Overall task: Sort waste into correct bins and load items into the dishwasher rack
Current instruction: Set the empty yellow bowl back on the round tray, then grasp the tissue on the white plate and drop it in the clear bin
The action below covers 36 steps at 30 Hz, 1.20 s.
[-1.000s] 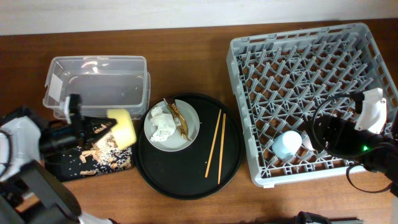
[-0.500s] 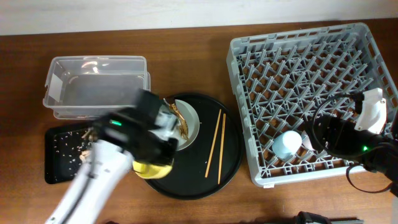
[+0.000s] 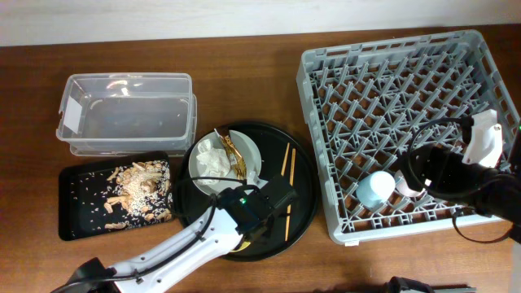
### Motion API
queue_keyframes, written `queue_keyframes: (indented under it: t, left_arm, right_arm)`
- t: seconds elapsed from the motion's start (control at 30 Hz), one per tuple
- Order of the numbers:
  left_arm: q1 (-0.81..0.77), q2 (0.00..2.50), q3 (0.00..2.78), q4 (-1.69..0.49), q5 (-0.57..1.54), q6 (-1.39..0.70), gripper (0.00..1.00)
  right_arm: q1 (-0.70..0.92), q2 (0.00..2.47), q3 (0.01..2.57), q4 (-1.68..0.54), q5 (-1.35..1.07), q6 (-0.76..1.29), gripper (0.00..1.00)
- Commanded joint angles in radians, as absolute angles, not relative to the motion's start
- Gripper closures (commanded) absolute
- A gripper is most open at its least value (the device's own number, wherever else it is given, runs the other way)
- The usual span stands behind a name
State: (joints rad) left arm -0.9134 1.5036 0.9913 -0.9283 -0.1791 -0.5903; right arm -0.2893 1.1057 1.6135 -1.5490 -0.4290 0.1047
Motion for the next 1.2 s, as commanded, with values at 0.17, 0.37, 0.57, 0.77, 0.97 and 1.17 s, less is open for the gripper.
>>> queue_keyframes:
  t: [0.17, 0.37, 0.57, 0.77, 0.97, 1.17]
  left_arm:
    - [-0.766, 1.507, 1.296, -1.054, -0.394, -0.483, 0.2]
    - [-0.46, 1.636, 1.295, -0.875, -0.205, -0.347, 0.34]
    - [-0.407, 1.799, 1.295, -0.838, -0.158, -0.333, 0.37]
    - [-0.403, 1.918, 1.295, -0.798, -0.205, -0.324, 0.37]
    - [-0.403, 1.998, 1.295, -0.769, -0.206, -0.323, 0.62]
    - [-0.403, 1.94, 1.353, -0.87, -0.186, -0.324, 1.0]
  right_arm:
    - [-0.294, 1.108, 1.613, -1.559, -0.434, 0.101, 0.15]
    - [-0.294, 1.108, 1.613, -1.579, -0.434, 0.101, 0.15]
    - [-0.294, 1.108, 1.613, -1.578, -0.434, 0.101, 0.15]
    - [-0.294, 1.108, 1.613, -1.578, -0.434, 0.101, 0.15]
    - [-0.294, 1.108, 1.613, -1.579, -0.434, 0.101, 0.15]
    - [-0.294, 1.108, 1.613, -1.579, -0.434, 0.101, 0.15]
